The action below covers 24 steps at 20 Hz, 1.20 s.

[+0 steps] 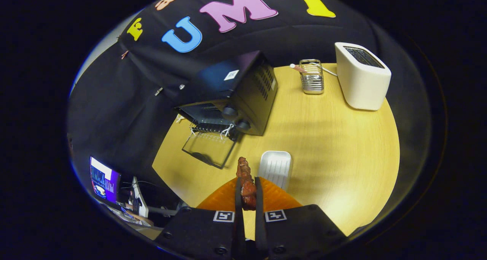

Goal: Open the toaster oven, put the food inside, and close the toaster oven door.

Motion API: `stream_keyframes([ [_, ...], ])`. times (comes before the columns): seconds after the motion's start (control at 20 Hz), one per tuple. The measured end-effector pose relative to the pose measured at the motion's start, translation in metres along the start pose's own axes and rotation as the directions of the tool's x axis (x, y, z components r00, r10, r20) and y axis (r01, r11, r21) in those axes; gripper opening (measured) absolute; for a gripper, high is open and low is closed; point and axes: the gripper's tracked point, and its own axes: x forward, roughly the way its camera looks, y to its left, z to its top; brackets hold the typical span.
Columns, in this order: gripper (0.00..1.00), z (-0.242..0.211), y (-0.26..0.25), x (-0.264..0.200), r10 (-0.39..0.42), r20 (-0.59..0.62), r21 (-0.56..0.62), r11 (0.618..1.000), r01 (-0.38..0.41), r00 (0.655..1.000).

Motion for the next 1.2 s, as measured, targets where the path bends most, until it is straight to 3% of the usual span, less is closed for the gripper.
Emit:
stream_keyframes([
  [0.2, 0.14, -0.002, 0.050, 0.000, -0.017, 0.007, -0.037, 0.999, 0.017, 1.000],
  [0.35, 0.14, 0.012, 0.095, 0.008, 0.037, 0.082, 0.039, 0.998, -0.041, 0.996],
  [0.7, 0.14, 0.029, 0.154, 0.073, 0.041, 0.163, 0.169, 0.983, -0.069, 0.986],
  [0.95, 0.14, 0.047, 0.176, 0.137, 0.058, 0.220, 0.309, 0.943, -0.126, 0.974],
  [1.2, 0.14, 0.073, 0.168, 0.183, -0.026, 0.295, 0.371, 0.924, -0.089, 0.955],
])
